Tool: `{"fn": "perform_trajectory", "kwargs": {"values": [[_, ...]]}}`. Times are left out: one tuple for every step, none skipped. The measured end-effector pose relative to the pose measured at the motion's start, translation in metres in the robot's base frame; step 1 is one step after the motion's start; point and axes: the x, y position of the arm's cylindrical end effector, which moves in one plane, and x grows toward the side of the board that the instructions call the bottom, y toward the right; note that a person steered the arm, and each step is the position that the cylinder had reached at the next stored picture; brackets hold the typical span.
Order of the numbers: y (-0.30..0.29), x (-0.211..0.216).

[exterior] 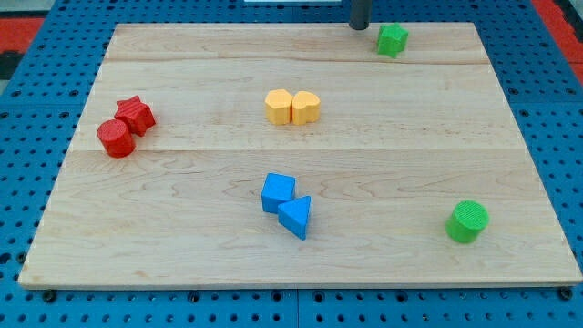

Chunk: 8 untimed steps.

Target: Slide the green star slightly down

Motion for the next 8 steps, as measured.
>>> {"fn": "perform_trajectory", "kwargs": {"values": [[0.007,0.0],[0.014,0.0],[0.013,-0.001],[0.018,-0.001],[0.018,-0.001],[0.018,0.0],[0.021,0.0],[0.031,0.0]]}}
